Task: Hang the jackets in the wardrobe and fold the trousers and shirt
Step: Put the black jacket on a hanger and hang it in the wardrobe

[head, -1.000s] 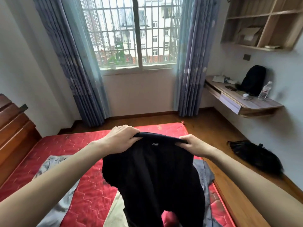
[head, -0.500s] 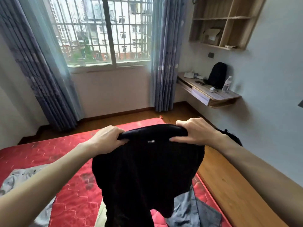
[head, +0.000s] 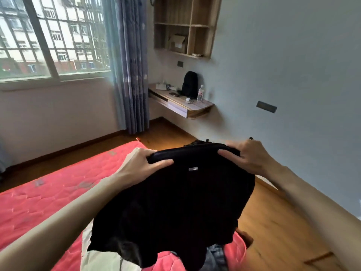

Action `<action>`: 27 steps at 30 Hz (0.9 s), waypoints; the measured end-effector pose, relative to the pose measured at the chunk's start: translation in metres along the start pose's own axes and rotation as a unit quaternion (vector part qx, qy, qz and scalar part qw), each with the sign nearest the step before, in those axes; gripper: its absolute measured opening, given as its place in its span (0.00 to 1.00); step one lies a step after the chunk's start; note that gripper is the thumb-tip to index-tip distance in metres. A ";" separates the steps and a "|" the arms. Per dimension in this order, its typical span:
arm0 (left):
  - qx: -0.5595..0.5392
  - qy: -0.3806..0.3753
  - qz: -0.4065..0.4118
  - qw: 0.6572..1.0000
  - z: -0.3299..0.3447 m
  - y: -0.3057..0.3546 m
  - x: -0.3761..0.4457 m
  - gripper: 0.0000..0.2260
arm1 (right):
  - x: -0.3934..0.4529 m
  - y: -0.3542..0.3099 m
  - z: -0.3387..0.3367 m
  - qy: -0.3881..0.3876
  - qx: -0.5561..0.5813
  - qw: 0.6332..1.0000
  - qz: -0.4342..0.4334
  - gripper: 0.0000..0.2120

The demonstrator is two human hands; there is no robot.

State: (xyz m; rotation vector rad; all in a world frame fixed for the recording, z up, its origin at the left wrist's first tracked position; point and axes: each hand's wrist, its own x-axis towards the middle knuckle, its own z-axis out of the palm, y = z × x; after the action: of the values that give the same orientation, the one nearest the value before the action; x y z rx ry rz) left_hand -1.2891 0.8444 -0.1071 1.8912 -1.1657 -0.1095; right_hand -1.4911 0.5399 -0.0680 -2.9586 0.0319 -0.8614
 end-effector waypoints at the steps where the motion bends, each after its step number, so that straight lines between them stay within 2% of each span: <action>1: 0.005 0.006 0.026 1.000 0.008 0.009 0.006 0.23 | -0.012 0.004 -0.010 0.007 0.006 1.000 0.026 0.31; 3: 0.016 0.015 0.078 0.997 0.026 0.028 0.018 0.20 | -0.037 0.011 -0.029 0.014 0.011 0.996 0.087 0.32; 6: 0.043 0.033 0.131 0.990 0.059 0.062 0.037 0.16 | -0.078 0.017 -0.061 0.055 0.016 0.986 0.155 0.26; 9: 0.052 0.029 0.166 0.984 0.095 0.101 0.053 0.12 | -0.119 0.024 -0.098 0.090 0.063 0.967 0.228 0.27; 11: 0.043 0.020 0.174 0.984 0.125 0.125 0.061 0.16 | -0.147 0.030 -0.126 0.110 0.101 0.952 0.266 0.25; 14: 0.041 0.024 0.181 0.982 0.169 0.164 0.071 0.26 | -0.192 0.036 -0.167 0.147 0.100 0.939 0.296 0.20; 19: -0.006 -0.012 0.218 0.976 0.241 0.240 0.076 0.28 | -0.272 0.039 -0.226 0.200 0.064 0.917 0.339 0.11; 27: -0.095 -0.108 0.274 0.951 0.369 0.369 0.053 0.33 | -0.413 0.030 -0.325 0.290 0.010 0.858 0.424 0.08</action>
State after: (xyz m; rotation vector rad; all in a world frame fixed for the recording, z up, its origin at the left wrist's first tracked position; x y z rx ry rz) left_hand -1.6881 0.5094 -0.0472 1.3549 -1.7256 -0.1160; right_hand -2.0147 0.5080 -0.0173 -2.1177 1.2112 -1.4513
